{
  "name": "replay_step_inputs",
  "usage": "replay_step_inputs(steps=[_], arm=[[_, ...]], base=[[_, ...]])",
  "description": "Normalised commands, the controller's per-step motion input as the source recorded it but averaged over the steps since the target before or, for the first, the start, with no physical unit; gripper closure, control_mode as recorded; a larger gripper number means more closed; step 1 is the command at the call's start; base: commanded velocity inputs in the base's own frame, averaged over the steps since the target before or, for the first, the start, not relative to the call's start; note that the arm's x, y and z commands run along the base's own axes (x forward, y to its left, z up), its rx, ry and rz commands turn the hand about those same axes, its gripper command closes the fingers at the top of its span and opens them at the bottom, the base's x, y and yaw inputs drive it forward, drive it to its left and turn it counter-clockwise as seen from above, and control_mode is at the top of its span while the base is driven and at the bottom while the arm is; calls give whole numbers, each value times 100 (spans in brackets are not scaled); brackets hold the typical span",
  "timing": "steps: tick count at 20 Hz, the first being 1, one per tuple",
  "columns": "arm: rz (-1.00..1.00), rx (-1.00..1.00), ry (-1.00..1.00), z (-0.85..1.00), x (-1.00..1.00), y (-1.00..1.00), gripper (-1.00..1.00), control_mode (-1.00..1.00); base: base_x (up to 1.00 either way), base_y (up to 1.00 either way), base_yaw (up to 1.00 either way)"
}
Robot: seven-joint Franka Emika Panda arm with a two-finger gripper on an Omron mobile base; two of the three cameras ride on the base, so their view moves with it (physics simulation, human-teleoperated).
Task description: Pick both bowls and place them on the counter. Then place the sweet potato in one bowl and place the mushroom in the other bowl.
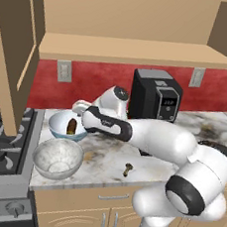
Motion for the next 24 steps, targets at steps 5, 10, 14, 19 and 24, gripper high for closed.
replay_step_inputs(steps=[5, 10, 14, 19, 24], arm=[[0, 1, -3, 33, -56, -31, -100, -100], [0, 4, 1, 48, -48, -31, -100, -100], [0, 2, 8, 37, -51, -34, -100, -100], [0, 0, 7, 14, -56, -42, -100, -100], [-2, -1, 22, 1, -47, -39, -100, -100]], base=[[0, 0, 0], [0, 0, 0], [0, 0, 0], [0, 0, 0], [0, 0, 0]])
